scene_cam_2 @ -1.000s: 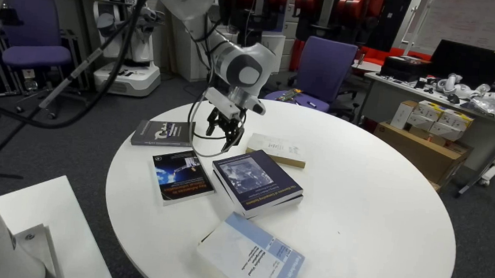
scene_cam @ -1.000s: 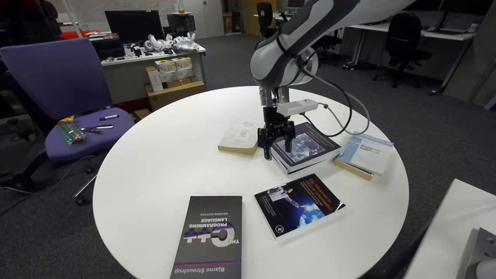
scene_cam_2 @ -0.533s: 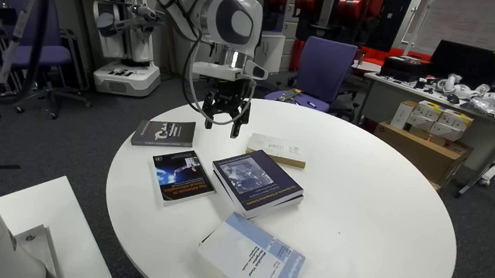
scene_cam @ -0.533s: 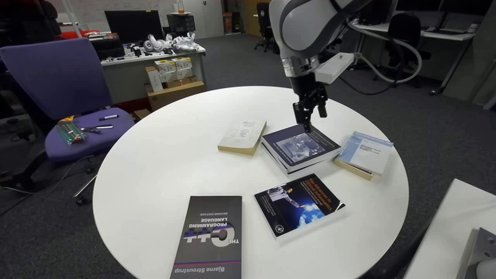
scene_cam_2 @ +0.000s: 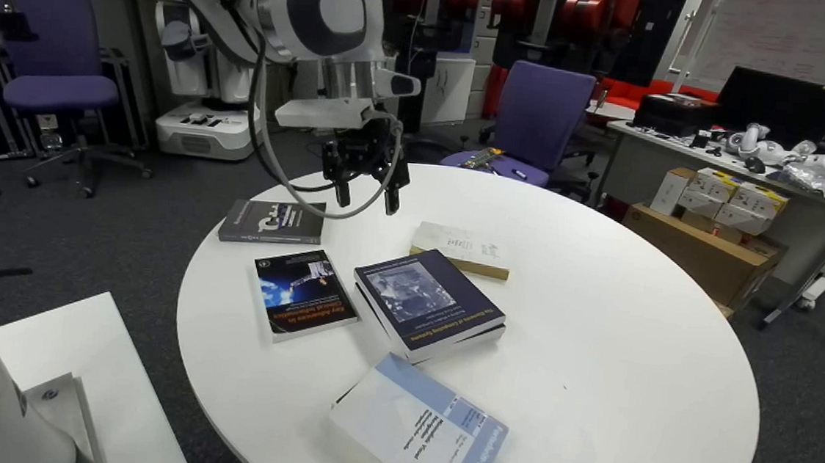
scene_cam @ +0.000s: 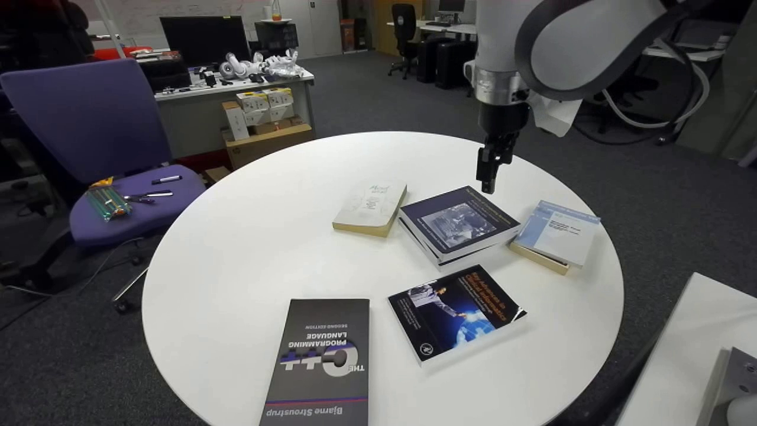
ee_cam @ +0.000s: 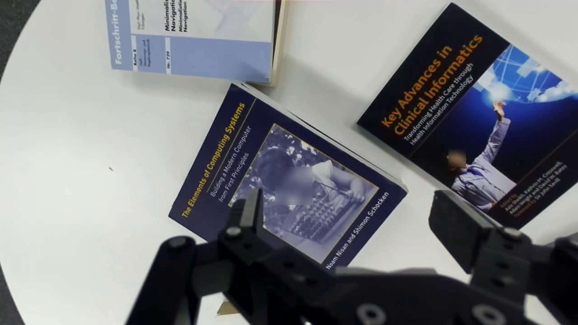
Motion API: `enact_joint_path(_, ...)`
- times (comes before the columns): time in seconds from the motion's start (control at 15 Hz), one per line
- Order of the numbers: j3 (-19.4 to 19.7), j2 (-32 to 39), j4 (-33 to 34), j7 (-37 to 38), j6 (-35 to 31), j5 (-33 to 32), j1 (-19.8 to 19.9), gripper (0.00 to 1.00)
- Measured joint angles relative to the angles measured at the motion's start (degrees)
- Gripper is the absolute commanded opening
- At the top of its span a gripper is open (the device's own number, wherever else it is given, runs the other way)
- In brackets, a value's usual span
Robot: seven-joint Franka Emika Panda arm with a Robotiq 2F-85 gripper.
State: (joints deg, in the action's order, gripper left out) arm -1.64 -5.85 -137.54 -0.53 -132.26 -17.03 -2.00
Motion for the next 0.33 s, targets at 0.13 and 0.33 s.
enact_joint_path(0.13,0.03,-0.85,-1.65,0.32,-1.49,0.01,0.11,1.00)
enact_joint_path(0.33,0.04,-0.90,-1.75,0.32,-1.54,0.05,0.19,1.00)
